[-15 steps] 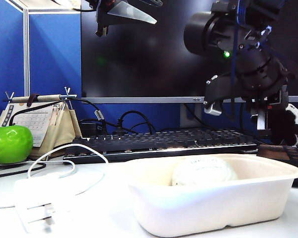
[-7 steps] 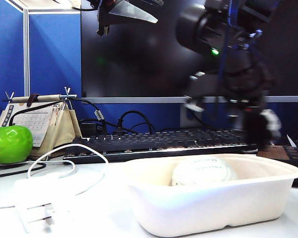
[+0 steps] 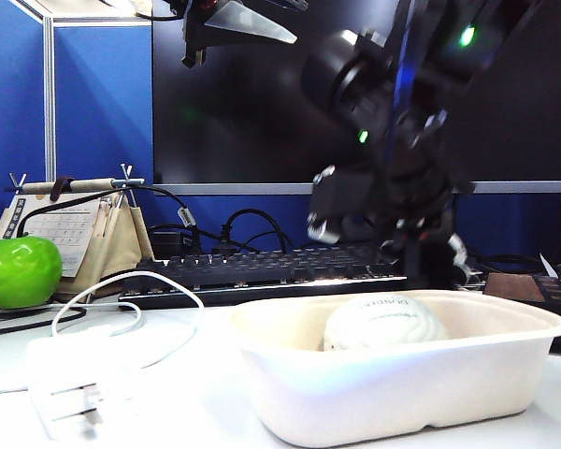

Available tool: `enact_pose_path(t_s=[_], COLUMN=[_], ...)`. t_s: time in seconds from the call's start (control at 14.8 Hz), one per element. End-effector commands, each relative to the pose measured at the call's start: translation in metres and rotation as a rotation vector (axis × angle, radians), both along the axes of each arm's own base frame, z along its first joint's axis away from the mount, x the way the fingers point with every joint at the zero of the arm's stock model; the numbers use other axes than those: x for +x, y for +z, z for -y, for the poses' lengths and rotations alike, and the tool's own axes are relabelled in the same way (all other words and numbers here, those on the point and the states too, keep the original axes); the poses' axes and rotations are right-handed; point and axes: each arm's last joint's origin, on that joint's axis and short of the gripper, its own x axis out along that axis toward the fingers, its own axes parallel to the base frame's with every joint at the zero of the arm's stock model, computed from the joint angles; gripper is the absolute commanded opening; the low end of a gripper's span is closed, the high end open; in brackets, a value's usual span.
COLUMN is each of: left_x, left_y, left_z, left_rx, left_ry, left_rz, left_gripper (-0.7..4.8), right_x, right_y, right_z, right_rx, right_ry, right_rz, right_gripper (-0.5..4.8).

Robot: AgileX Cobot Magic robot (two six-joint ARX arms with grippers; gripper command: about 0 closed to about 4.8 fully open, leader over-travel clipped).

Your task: Place the tilting octopus upright.

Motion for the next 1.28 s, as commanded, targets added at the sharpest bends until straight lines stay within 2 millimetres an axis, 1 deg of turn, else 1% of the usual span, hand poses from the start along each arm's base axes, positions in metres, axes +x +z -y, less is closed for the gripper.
enact_pose_path(t_s=[0.07,0.27,0.88,0.94,1.01,1.08,1.28], left_x=[-0.001,-0.001,0.000,0.000,0.000,0.000,0.000], left_y=[0.003,0.003,0.003,0.003,0.003,0.003,0.003], left_z=[0.000,0.000,0.000,0.000,0.000,0.000,0.000], left_rx=[-0.011,-0.010,-0.012,-0.012,-0.012,-0.012,-0.012], left_ry=[-0.005,-0.005,-0.003,-0.003,-0.003,-0.003,-0.003], left_rz=[0.004,0.004,0.011,0.011,0.011,0.010,0.011], left_gripper=[1.61,1.61,1.61,1.61,1.61,1.61,1.61], right_x=[0.007,0.007,0.004,0.004,0.004,0.004,0.002], right_y=[-0.006,-0.015,-0.016,-0.016,-0.016,-0.016,-0.016], right_z=[-0.006,-0.008,-0.013,-0.013,-0.013,-0.013,-0.015], right_rx=[0.035,0.025,0.040,0.040,0.041,0.040,0.046], right_ry=[0.008,0.009,0.033,0.033,0.035,0.035,0.040], right_rz=[0.042,0.019,0.017,0.016,0.014,0.013,0.011], right_gripper=[-0.06,-0.06,-0.05,0.08,0.61,0.95,1.00])
